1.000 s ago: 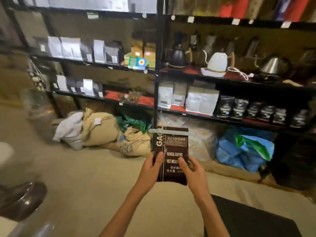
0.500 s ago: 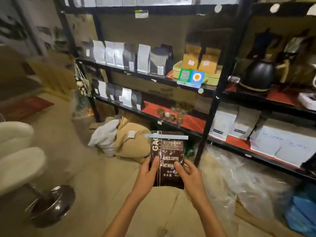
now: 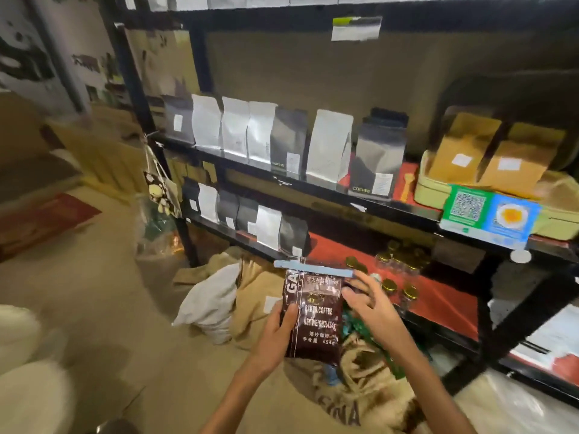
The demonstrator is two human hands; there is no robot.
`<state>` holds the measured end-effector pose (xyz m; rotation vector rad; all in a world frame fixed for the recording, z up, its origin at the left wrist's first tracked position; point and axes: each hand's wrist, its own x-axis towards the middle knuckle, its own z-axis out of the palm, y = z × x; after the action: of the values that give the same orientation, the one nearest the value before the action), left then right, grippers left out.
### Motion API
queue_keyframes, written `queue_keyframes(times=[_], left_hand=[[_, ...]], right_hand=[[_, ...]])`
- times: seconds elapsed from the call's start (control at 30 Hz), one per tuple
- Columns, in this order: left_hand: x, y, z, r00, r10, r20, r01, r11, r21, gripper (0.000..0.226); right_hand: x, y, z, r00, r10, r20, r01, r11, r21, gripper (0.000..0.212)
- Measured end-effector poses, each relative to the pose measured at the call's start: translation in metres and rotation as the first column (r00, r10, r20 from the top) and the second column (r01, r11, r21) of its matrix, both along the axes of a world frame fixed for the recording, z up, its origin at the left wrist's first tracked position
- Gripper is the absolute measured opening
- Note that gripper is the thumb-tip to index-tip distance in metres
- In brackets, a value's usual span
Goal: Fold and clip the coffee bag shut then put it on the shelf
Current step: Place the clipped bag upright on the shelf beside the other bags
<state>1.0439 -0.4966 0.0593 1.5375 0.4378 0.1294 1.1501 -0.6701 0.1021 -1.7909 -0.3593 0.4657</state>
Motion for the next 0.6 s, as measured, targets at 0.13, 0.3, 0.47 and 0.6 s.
queue_keyframes(times=[0.13, 0.3, 0.47, 0.6], left_hand=[[0.082, 0.094, -0.024, 0.992, -0.122, -0.024, 0.122, 0.992, 0.008, 0.022], [0.168, 0.174, -0.058, 0.967, -0.246, -0.062, 0.241, 0.967, -0.078, 0.041], [0.247, 0.206, -0.099, 0.891, -0.452, -0.042, 0.453, 0.891, 0.02, 0.024], [0.299, 0.23, -0.139, 0.835, -0.55, 0.028, 0.497, 0.774, 0.391, 0.034]], right_hand=[[0.079, 0.095, 0.008, 0.99, -0.027, 0.137, 0.052, 0.983, -0.177, 0.047], [0.159, 0.174, -0.022, 0.986, -0.081, 0.145, 0.111, 0.972, -0.208, 0.029], [0.225, 0.189, -0.064, 0.975, -0.18, 0.132, 0.202, 0.963, -0.181, 0.021], [0.255, 0.17, -0.106, 0.913, -0.286, 0.29, 0.323, 0.942, -0.089, 0.024]])
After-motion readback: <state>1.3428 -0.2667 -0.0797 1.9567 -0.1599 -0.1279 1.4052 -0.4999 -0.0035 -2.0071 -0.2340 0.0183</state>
